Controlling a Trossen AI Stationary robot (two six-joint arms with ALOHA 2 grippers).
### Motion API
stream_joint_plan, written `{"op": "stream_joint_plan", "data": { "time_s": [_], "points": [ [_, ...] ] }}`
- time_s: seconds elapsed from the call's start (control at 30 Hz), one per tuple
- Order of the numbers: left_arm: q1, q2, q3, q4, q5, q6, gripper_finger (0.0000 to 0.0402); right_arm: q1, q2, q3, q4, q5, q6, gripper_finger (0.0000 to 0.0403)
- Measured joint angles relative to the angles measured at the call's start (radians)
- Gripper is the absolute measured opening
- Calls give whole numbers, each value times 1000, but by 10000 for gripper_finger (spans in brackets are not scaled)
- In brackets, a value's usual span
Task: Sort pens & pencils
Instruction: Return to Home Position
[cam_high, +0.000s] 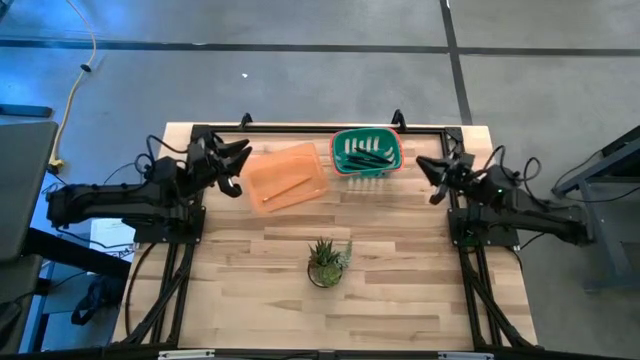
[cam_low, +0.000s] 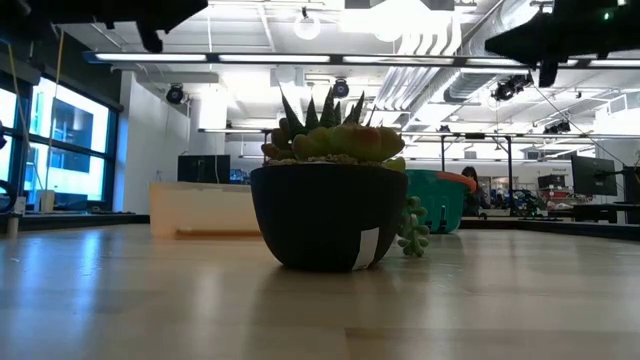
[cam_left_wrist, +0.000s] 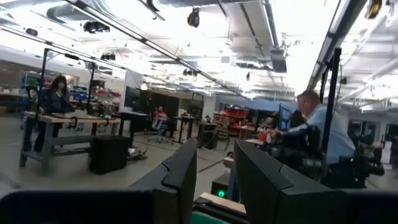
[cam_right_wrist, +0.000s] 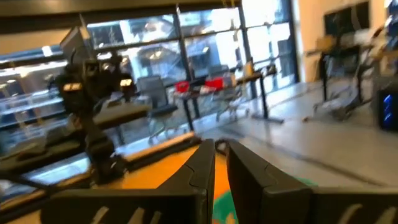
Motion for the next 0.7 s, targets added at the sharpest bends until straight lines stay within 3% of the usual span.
{"op": "stream_joint_plan", "data": {
  "time_s": [0.13, 0.27, 0.57, 0.7],
  "points": [
    [0, -30, -19, -13, -32, -6, 95, 64, 1, -79, 103, 12, 40, 32],
    [0, -33, -22, -26, -40, -7, 95, 143, 1, -141, 219, 98, 2, 32],
    [0, -33, -25, -82, -40, -30, 95, 266, 0, -138, 168, 204, -39, 32],
    [0, -51, -92, 10, -36, -26, 95, 285, 0, -137, 164, 215, -68, 32]
  ]
}}
